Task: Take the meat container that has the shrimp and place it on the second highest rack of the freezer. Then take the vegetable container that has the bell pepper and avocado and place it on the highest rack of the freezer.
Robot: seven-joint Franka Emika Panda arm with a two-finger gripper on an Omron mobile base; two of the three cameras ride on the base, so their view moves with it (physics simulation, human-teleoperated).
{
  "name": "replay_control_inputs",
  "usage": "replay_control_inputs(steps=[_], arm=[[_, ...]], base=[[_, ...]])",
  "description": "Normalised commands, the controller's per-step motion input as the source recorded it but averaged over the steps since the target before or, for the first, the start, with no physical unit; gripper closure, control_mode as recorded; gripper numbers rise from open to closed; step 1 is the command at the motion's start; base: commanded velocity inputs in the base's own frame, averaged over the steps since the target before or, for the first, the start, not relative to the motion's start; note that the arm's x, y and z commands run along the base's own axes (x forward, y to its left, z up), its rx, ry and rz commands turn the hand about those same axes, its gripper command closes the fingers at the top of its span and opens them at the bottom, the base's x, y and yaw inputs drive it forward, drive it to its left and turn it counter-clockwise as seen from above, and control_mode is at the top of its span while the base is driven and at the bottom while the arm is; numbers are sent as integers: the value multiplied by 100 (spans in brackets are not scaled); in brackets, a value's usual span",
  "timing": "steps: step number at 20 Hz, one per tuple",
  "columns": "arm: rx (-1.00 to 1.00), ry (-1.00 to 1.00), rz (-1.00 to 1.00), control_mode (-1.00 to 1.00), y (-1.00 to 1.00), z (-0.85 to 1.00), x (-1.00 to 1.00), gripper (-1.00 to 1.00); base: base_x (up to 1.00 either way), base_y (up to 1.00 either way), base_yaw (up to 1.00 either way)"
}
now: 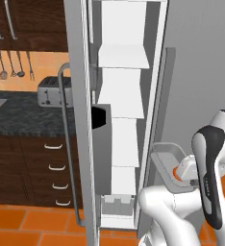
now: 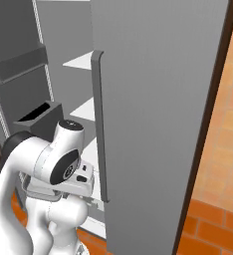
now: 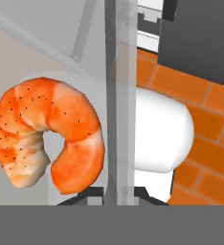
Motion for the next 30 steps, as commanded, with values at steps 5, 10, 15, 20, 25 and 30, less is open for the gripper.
replay_control_inputs(steps=[5,10,15,20,25,30], arm=[[0,0,0,100,0,0,0,100],[0,0,0,-100,0,0,0,100],[-5,-17,0,-100,14,28,7,100],[-10,-25,-2,-100,19,45,38,100],[0,-14,-14,-100,1,47,83,100],[0,-1,-16,-100,18,29,100,100]], base=[[0,0,-1],[0,0,0],[0,0,0],[0,0,0],[0,0,0],[0,0,0]])
